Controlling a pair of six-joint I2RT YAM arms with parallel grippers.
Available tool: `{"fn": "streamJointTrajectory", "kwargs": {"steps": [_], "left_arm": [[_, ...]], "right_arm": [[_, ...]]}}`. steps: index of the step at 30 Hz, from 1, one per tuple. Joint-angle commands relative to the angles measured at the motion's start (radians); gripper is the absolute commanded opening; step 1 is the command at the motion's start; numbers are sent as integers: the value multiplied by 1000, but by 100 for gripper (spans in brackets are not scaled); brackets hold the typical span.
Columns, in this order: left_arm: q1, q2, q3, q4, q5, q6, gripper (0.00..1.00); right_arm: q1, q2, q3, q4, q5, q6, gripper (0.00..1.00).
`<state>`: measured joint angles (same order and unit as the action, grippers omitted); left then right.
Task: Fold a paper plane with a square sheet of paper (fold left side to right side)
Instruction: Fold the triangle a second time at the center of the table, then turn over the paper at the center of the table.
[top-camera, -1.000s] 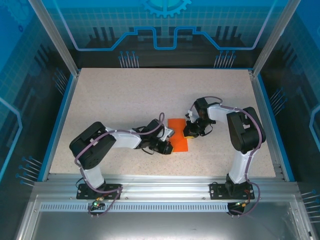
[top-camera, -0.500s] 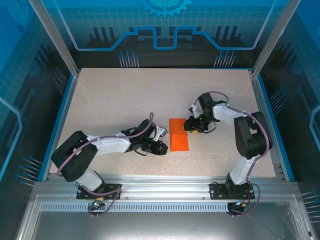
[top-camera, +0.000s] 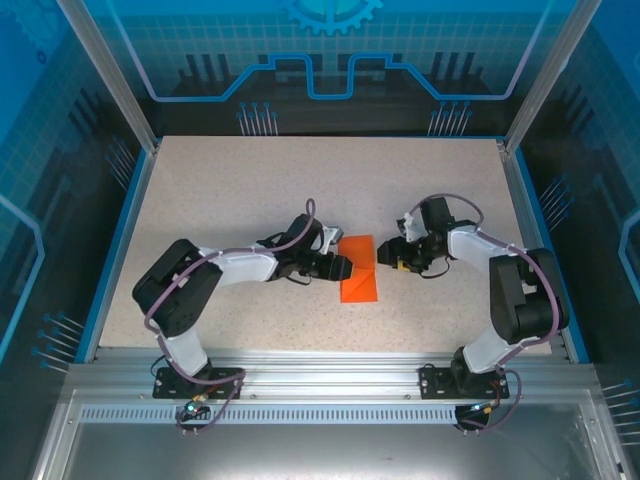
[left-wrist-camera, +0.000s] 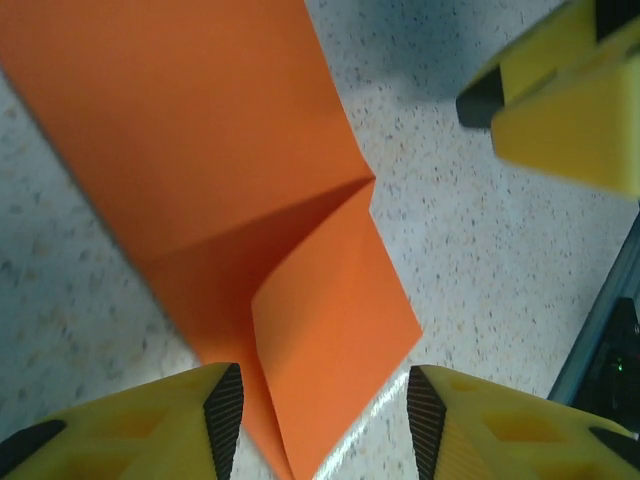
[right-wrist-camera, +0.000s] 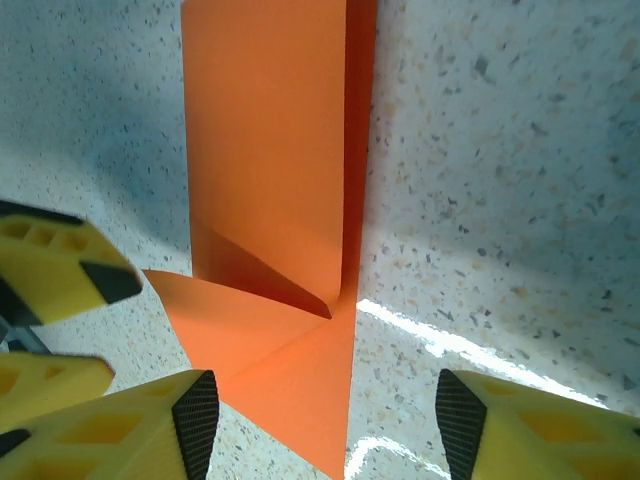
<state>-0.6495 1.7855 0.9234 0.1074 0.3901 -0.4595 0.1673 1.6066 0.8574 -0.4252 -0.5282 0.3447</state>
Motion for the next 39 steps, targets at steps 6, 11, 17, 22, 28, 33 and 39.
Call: {"fn": "streamJointTrajectory", "kwargs": {"steps": [6,11,17,22,28,33,39], "left_arm": [[15,105,84,14,35,-6,43],[16,87,68,5,-9,-3,20],[18,21,14,2,-61,-2,10],[21,6,0,4,-66,-3,10],[24,11,3,5,-66,-2,10],[25,-5,-5,4,-76,-2,13],[42,-69,-40,5,-88,-12,28]], "right_arm": [[-9,13,-22,42,-78,15,61],[1,39,-22,64,-120,30,59],[35,85,-14,125,-164,79,58],[74,122,11,146,-181,100,58],[108,171,17,184,-212,142,55],[136,198,56,214,-254,181,40],[139,180,62,222,-260,201,13]]}}
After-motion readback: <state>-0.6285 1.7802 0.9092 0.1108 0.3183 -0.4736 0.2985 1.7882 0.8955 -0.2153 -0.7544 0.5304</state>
